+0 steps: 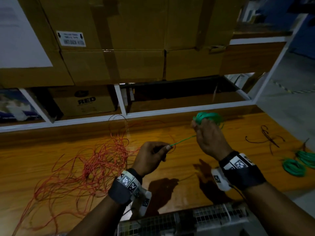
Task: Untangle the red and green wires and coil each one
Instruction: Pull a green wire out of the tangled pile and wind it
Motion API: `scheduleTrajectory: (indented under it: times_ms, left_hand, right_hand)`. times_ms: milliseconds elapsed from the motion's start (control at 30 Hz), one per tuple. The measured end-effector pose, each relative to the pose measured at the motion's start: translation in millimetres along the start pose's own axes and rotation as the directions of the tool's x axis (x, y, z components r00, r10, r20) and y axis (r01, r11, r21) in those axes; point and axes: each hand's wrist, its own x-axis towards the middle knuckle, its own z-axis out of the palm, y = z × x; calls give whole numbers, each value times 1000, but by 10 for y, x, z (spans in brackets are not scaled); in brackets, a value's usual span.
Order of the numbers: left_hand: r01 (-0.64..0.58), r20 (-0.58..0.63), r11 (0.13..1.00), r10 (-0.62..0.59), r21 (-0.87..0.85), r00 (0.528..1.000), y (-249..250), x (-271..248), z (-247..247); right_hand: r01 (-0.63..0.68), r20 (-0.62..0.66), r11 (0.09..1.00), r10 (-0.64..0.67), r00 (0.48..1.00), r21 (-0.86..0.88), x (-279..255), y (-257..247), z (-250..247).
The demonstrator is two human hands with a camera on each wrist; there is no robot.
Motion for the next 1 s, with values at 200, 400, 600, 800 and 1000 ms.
scheduleTrajectory:
  times_ms: [200, 400, 600, 800, 1000]
  left_hand:
    - [-130, -68, 977, 144, 169, 987, 211, 253, -319]
    - [-190, 34, 976, 188, 104, 982, 425, 409, -377]
    - [-98, 15, 970, 104, -225, 994, 473, 332, -204]
    - [-45, 63, 986, 56, -161, 996, 350, 7, 177]
    - [-68, 17, 994, 69, -84, 997, 283, -104, -16]
  right_hand:
    - [-208, 563, 943, 27, 826, 261, -228, -173, 98]
    - [-341, 709, 734, -264, 654, 587, -353, -577, 71]
    - [-412, 394, -32, -235, 889, 911, -342, -944, -355]
    - [8, -57, 208, 232, 971, 978, 18, -767, -602]
    - [37, -7, 999, -37, 999, -2, -200, -248, -349]
